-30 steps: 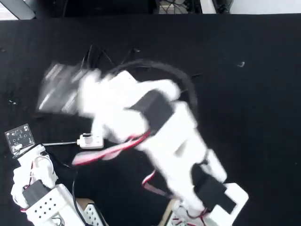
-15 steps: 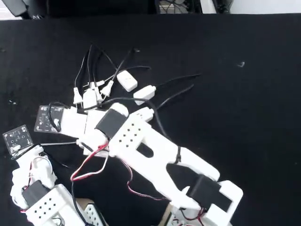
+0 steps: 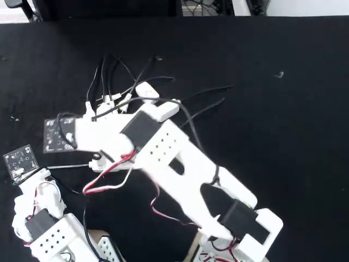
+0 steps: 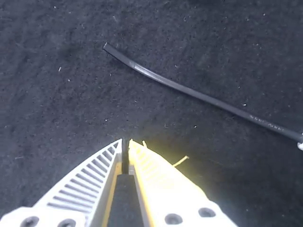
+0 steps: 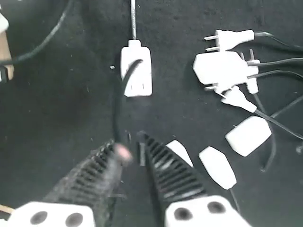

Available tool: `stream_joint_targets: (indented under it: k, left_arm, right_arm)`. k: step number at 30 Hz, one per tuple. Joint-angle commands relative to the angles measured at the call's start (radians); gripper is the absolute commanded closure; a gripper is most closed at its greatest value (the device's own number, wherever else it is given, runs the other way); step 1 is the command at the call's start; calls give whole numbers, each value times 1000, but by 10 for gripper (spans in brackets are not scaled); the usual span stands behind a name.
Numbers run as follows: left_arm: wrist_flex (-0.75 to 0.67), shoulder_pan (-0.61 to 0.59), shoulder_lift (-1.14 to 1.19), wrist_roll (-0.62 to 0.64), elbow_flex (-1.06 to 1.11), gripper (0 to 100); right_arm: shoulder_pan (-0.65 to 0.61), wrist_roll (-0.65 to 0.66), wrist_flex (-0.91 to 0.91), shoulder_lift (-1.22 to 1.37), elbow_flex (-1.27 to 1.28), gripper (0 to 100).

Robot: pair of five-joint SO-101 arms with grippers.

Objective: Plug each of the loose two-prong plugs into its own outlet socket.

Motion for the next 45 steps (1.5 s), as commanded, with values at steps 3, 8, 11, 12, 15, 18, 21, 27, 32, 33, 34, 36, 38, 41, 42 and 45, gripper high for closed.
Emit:
stream_joint_targets:
  k: [3, 8, 11, 12, 15, 18, 21, 27, 32, 33, 34, 36, 38, 41, 42, 45]
  left_arm:
    - [-2, 1, -14, -2, 18, 970]
    - [-2, 1, -14, 0, 15, 970]
    - [-2, -8, -14, 0, 15, 970]
    - [5, -15, -14, -2, 15, 970]
    - [6, -96, -14, -6, 12, 970]
    - [8, -217, -14, -6, 12, 969]
    - [8, -312, -14, -6, 15, 967]
    - [8, -329, -14, -6, 18, 967]
    - [8, -329, -14, -6, 18, 967]
    - [8, -329, -14, -6, 18, 967]
    - [8, -331, -14, -6, 18, 967]
    - [8, -329, -14, -6, 16, 967]
    - [8, -329, -14, -6, 16, 967]
    - [8, -328, -14, -6, 15, 967]
    - [8, -328, -14, -6, 15, 967]
    - [8, -328, -14, -6, 15, 967]
  right_arm:
    - [61, -83, 66, -42, -97, 985]
    - [55, -264, -198, -2, 232, 790]
    - [0, -265, -502, 5, 483, 700]
    - [-17, -269, -586, 7, 538, 675]
    - [-26, -270, -767, 8, 630, 613]
    - [-26, -270, -801, 62, 633, 593]
    - [-49, -272, -865, 176, 630, 593]
    - [-63, -264, -827, 303, 522, 592]
    - [-103, -259, -721, 314, 443, 593]
    - [-117, -250, -697, 315, 435, 593]
    - [-127, -219, -671, 314, 432, 593]
    - [-140, -158, -615, 311, 426, 591]
    - [-140, -123, -582, 320, 400, 587]
    - [-138, -107, -566, 318, 381, 531]
    - [-140, -107, -571, 320, 374, 510]
    - [-135, -66, -628, 363, 344, 483]
